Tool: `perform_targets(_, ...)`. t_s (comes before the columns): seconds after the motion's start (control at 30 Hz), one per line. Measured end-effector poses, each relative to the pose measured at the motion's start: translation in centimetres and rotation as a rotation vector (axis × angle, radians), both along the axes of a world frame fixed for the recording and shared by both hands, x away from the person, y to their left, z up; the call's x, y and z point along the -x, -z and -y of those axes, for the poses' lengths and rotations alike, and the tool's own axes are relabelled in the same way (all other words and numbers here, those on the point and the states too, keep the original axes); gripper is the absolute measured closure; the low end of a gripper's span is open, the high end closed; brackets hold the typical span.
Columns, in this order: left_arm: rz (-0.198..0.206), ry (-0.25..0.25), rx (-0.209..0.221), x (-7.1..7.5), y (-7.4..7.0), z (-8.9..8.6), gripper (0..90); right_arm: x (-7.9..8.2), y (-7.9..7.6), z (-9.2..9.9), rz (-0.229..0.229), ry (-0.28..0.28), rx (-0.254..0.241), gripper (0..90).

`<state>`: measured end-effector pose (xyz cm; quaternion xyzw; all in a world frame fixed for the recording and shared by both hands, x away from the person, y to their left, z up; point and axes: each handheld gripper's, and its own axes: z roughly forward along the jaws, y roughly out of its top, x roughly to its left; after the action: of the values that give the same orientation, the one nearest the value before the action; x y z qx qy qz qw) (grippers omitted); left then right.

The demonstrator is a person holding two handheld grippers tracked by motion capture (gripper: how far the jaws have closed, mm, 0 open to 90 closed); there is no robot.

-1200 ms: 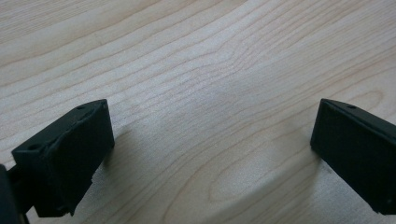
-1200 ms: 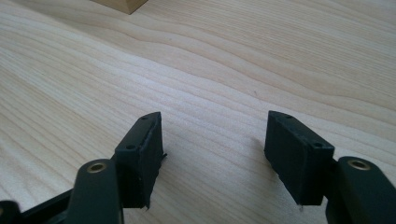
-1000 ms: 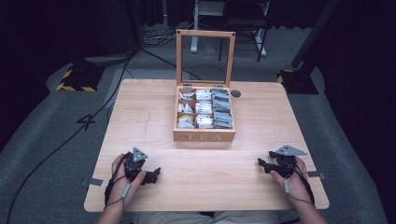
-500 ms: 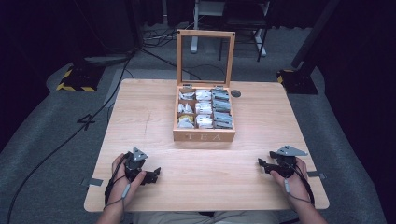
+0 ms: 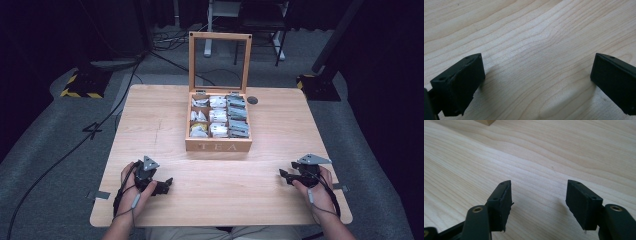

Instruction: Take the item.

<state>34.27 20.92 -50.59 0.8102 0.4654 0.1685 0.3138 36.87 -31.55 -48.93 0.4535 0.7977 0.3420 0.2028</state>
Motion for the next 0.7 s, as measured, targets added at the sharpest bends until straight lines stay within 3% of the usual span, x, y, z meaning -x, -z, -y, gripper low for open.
perform_targets(0.17, -0.001, 0.004, 0.002, -0.2, 0.0, 0.0, 0.0, 0.0, -1.8, -0.3, -0.014, -0.046, 0.009, 39.7)
perform_targets(0.37, -0.003, 0.006, 0.007, -0.4, 0.0, 0.1, 0.0, 0.0, -3.7, -1.0, 0.018, -0.074, -0.02, 41.3)
perform_targets(0.57, -0.001, 0.008, 0.003, -0.5, 0.0, 0.1, 0.0, -0.3, -5.2, -1.8, 0.048, -0.052, -0.017, 44.8)
perform_targets(0.7, -0.001, 0.008, 0.003, -0.5, 0.0, 0.1, 0.0, -0.5, -6.2, -2.3, 0.058, -0.076, -0.04, 44.3)
